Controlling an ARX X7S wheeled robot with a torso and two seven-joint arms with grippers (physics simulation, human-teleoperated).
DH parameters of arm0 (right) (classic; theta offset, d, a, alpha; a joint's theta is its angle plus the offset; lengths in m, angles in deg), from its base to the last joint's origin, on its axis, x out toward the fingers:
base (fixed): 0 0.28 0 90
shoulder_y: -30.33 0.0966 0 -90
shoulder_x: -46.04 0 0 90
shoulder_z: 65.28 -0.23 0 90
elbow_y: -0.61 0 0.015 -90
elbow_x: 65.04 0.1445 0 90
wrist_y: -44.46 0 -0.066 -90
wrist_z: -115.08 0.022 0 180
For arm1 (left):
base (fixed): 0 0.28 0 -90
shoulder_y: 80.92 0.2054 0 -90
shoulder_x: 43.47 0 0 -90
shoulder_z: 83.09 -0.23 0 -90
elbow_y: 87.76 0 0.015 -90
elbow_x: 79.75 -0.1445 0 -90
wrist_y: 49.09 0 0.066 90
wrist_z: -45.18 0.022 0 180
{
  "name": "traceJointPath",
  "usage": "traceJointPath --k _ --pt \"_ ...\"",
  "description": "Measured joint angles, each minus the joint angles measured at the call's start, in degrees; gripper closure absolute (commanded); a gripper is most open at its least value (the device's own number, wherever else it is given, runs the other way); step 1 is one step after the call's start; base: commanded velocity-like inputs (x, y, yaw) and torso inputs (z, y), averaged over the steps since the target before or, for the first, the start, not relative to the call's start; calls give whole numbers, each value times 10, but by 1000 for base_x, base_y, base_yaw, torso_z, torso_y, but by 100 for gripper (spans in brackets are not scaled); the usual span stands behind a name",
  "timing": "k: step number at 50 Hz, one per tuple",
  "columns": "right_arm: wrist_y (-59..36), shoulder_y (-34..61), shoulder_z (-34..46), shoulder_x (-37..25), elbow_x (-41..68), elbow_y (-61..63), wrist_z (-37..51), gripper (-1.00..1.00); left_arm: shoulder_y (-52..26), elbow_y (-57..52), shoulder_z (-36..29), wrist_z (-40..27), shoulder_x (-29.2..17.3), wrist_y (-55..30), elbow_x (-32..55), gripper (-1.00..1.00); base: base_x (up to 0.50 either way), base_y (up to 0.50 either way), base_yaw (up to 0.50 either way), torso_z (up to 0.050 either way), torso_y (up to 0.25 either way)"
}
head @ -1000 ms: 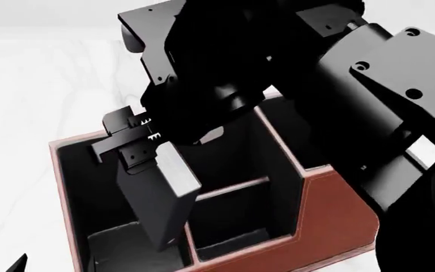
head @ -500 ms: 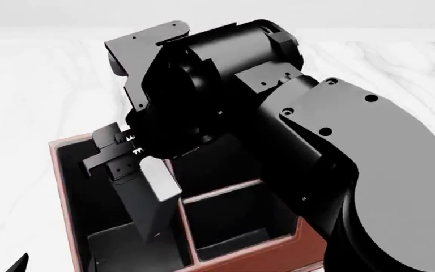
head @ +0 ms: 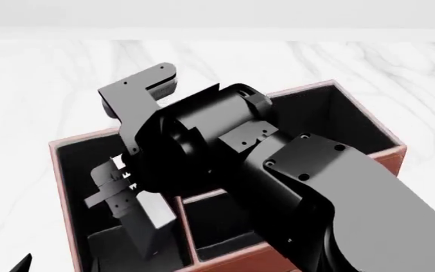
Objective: Pick up the book and place it in the left compartment of the caddy.
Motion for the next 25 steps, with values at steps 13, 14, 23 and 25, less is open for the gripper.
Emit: traceJointPath --k 13,14,23,25 --pt "8 -27 -2 0 -21 16 -1 100 0 -1 -4 -1 -2 1 1 -100 0 0 0 0 2" --pt "9 -29 -2 0 -23 17 -2 100 0 -1 -5 -1 -2 1 1 -100 0 0 3 0 0" --pt "12 -46 -4 0 -42 23 -8 100 0 -1 -8 -1 -3 3 1 -100 0 0 0 0 1" --pt "13 -50 -5 0 -50 24 -10 100 0 -1 -9 -1 -3 3 1 -100 0 0 0 0 0"
